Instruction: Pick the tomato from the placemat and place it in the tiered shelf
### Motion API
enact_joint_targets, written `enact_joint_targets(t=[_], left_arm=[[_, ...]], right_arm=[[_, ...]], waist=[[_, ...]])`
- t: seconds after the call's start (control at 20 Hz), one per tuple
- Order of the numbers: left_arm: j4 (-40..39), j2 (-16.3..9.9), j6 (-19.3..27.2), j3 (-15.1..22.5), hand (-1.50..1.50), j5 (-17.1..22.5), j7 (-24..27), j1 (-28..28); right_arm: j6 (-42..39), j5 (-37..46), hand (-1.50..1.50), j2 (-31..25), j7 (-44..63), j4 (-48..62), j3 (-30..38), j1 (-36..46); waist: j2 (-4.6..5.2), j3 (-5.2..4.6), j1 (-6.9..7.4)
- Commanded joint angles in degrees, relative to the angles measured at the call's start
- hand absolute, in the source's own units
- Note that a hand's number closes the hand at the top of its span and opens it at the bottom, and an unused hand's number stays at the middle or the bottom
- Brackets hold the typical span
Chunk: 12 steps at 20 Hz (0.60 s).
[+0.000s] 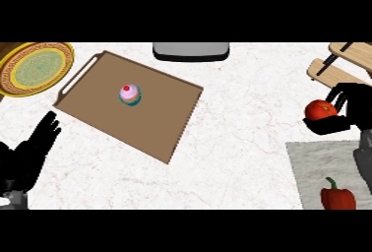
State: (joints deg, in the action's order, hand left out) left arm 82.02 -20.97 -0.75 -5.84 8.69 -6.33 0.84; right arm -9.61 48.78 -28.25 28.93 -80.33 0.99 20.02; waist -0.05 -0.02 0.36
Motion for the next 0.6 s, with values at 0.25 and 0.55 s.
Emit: enact_joint_targets(t=[0.25, 0.55], left_arm=[[-0.3, -0.36, -1.15, -2.29, 0.0, 0.7, 0.63, 0.71], [-1.79, 2.68, 0.37, 0.38, 0.0, -2.07, 1.86, -0.18]], right_arm=[[-7.03, -11.49, 1.5, 1.46, 9.23, -20.46, 10.23, -0.07], [-11.45, -21.25, 1.5, -0.01, 17.35, -31.45, 20.53, 3.8]], waist=[[-0.38, -0.03, -1.26], [-0.31, -0.02, -1.37]])
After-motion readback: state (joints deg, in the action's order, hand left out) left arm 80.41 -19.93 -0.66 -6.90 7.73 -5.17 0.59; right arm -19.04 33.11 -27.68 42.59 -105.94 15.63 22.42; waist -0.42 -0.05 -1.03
